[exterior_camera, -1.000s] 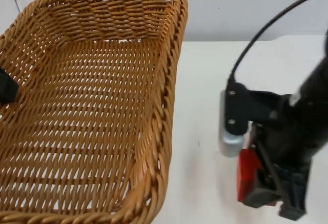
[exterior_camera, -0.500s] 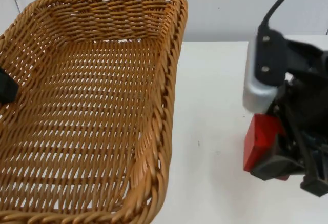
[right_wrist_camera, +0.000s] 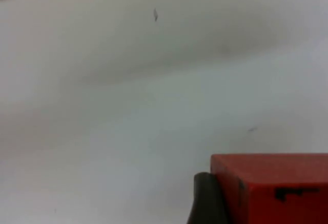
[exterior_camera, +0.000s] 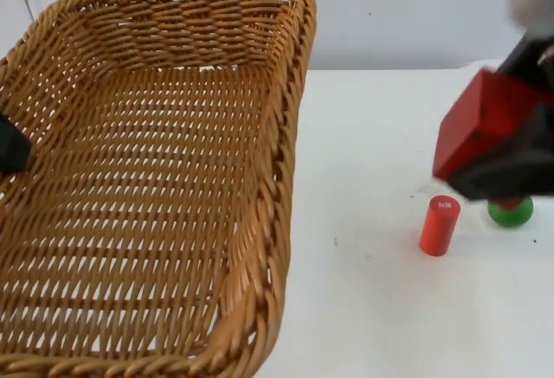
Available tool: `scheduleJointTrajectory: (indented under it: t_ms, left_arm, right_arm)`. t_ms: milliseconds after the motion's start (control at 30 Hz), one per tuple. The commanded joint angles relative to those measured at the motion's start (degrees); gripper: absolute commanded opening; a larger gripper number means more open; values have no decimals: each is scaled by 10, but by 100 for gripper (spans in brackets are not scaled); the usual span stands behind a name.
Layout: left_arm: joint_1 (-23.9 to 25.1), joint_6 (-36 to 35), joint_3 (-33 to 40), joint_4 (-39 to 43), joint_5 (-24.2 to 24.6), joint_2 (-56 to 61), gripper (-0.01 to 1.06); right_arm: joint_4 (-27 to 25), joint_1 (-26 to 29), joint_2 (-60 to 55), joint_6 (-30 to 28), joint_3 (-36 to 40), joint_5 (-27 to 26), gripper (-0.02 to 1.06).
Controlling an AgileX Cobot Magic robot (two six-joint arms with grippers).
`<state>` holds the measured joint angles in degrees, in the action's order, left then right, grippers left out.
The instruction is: Pick up the basket with the left hand and place the object to the left of the red cylinder into the basket with the right hand.
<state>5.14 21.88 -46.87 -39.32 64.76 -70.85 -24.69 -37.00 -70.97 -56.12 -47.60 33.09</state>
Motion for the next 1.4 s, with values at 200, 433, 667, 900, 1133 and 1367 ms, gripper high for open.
scheduleJointTrajectory:
  t_ms: [200, 433, 667, 900, 1133, 1367]
  left_arm:
    - [1, -3, -1, -18, -2, 6, 0]
    - [1, -3, -1, -18, -2, 6, 0]
    - [1, -3, -1, -20, 7, 6, 0]
    - [1, -3, -1, -18, 6, 6, 0]
    - [1, -3, -1, -18, 5, 6, 0]
    - [1, -3, -1, -19, 5, 6, 0]
  right_arm:
    - [-76, -2, 52, 5, -40, -2, 0]
    - [-76, -2, 52, 22, -46, 7, 0]
    - [-76, -2, 52, 32, -46, 5, 0]
    - [-76, -2, 52, 48, -66, 2, 0]
    - [-120, -4, -6, 70, -168, 52, 0]
    - [-122, -54, -109, 83, -265, 72, 0]
